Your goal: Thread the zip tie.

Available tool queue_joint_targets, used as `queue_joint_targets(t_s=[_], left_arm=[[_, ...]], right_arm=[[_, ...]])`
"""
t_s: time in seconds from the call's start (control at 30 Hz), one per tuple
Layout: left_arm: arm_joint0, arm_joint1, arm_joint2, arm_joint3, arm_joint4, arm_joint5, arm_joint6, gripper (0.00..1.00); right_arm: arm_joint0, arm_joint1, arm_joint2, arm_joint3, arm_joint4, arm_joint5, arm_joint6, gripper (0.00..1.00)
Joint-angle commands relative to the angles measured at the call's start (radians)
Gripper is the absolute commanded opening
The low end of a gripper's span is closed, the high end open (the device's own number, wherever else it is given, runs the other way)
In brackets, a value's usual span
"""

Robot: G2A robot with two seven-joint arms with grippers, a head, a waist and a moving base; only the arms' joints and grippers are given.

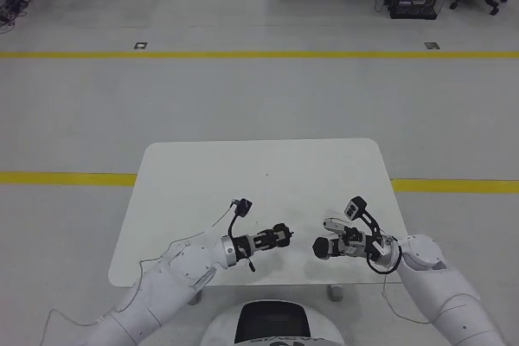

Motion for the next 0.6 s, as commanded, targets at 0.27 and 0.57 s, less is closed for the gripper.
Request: queue_joint_targets(t_s=[0.27, 0.57], left_arm=[[0.027, 0.01, -0.01, -0.077, 0.071, 0.0, -0.022, 0.0], [0.024, 0.015, 0.0, -0.104, 0.166, 0.0, 0.004, 0.0]], right_arm=[[0.0, 0.0, 0.0, 0.0, 0.0, 0.0, 0.0, 1.0], [0.0, 0.0, 0.0, 0.0, 0.0, 0.0, 0.0, 1.0]])
